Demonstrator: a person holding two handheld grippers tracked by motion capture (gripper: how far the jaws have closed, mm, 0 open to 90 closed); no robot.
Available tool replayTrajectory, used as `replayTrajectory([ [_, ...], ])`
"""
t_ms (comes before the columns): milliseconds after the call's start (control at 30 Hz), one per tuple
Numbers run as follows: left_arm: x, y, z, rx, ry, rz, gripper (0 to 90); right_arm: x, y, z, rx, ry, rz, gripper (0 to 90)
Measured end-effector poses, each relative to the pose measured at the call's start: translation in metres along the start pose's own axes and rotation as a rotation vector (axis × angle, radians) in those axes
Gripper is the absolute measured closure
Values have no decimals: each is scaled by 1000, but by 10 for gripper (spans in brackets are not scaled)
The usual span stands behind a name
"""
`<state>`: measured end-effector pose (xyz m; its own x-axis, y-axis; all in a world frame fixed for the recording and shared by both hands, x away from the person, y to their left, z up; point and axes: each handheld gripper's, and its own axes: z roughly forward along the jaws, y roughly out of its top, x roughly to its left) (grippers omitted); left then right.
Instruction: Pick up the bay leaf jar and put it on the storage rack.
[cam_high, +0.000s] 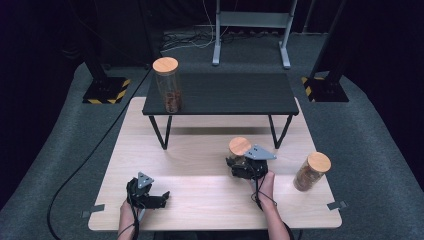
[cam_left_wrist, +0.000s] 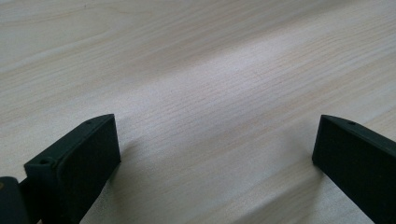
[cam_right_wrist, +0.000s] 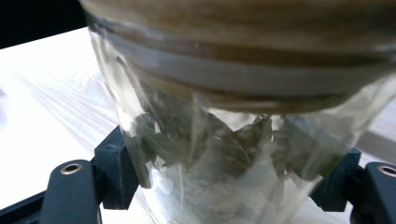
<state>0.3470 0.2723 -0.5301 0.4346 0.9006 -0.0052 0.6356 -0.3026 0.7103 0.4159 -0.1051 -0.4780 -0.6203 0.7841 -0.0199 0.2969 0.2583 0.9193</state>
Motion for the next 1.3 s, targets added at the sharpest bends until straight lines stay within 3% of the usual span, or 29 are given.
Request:
replayTrajectory([
  [167,0,0,0,0,0,0,0,-2,5,-4,5,19,17,249],
  [800,0,0,0,0,0,0,0,5,20,-10,14,45,-23,249],
  [1300,0,0,0,0,0,0,0,4,29,-20,3,52,-16,249],
])
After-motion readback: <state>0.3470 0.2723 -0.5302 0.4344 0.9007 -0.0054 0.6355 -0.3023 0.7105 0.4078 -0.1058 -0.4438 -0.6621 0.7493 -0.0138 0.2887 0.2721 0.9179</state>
